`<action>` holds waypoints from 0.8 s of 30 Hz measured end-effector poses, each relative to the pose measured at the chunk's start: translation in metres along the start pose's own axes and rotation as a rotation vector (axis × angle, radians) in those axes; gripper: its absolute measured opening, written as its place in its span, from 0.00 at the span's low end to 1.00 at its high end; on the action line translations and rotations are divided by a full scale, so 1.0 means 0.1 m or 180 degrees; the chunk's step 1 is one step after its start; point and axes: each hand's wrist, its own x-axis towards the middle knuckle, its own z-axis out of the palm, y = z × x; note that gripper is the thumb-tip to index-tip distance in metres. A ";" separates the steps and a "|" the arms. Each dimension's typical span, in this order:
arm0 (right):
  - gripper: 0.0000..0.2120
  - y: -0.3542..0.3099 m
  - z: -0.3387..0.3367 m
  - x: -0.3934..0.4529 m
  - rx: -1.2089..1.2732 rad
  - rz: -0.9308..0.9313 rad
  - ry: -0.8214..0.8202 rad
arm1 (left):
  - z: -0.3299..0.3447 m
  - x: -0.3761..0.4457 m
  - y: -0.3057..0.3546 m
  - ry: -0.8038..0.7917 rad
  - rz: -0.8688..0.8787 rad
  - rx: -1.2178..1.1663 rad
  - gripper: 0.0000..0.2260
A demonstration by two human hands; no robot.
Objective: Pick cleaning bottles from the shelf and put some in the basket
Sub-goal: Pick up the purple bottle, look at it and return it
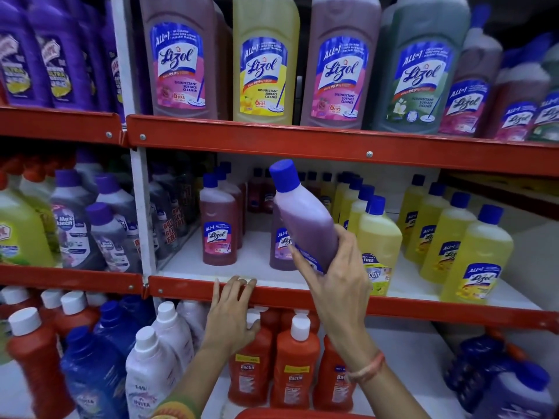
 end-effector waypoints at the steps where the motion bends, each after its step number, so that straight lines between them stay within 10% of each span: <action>1: 0.27 0.00 -0.03 0.00 0.0036 -0.0007 -0.0034 | 0.00 0.00 0.00 -0.0004 0.0000 0.0017 0.38; 15: 0.39 0.32 -0.30 0.13 0.4616 0.2225 -0.1909 | 0.06 0.01 -0.06 0.0059 0.0113 0.0026 0.39; 24: 0.38 0.74 -0.33 0.04 0.5129 0.2537 -0.2239 | 0.03 0.03 0.01 0.0056 -0.0025 0.0012 0.39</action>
